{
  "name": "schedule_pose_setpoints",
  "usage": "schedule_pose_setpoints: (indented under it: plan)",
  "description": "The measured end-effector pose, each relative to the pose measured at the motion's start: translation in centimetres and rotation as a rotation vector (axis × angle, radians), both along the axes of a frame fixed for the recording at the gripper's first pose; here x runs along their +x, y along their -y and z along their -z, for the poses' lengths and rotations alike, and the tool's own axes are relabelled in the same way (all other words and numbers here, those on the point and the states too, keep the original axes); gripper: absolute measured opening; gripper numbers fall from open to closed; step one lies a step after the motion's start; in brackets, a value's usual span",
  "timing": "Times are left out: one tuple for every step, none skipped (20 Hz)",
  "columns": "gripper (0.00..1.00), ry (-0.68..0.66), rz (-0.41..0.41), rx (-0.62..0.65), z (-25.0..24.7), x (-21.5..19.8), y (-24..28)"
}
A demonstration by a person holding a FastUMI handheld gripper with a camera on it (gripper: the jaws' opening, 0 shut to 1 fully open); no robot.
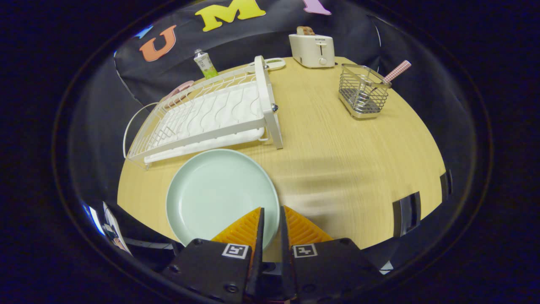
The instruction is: Take the plate from the dish rack, then take the spoon from the basket and place it into the plate.
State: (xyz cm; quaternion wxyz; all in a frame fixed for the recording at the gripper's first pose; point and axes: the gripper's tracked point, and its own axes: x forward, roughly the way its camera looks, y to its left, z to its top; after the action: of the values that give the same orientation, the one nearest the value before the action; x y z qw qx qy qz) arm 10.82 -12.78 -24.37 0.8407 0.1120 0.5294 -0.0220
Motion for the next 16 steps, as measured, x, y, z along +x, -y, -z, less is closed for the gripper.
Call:
schedule_pose_setpoints:
  plan:
    - [0.38, 0.013, 0.013, -0.022, -0.1, 0.0, 0.8]
    - [0.5, 0.032, 0.028, -0.042, -0.5, 0.0, 1.6]
    - [0.6, 0.051, 0.035, -0.049, -0.7, 0.1, 2.0]
    - [0.71, 0.075, 0.037, -0.048, -1.2, 0.2, 2.2]
    - [0.82, 0.098, 0.045, -0.057, -1.6, 0.3, 2.8]
    - [0.92, 0.119, 0.062, -0.083, -1.9, 0.5, 3.7]
    - [0.94, 0.142, 0.086, -0.115, -2.3, 0.5, 4.7]
    - [0.95, 0.166, 0.118, -0.153, -2.8, 0.5, 5.9]
    - [0.95, 0.195, 0.147, -0.195, -3.3, 0.6, 7.0]
    - [0.95, 0.226, 0.161, -0.227, -3.8, 0.9, 8.0]
    - [0.95, 0.262, 0.166, -0.248, -4.4, 1.2, 8.6]
    - [0.95, 0.299, 0.171, -0.26, -5.1, 1.7, 9.3]
    - [0.95, 0.33, 0.183, -0.265, -5.7, 2.1, 10.2]
    - [0.95, 0.35, 0.217, -0.271, -6.1, 2.6, 11.5]
    - [0.95, 0.367, 0.246, -0.28, -6.5, 2.8, 12.7]
    - [0.95, 0.38, 0.262, -0.294, -6.9, 3.2, 13.8]
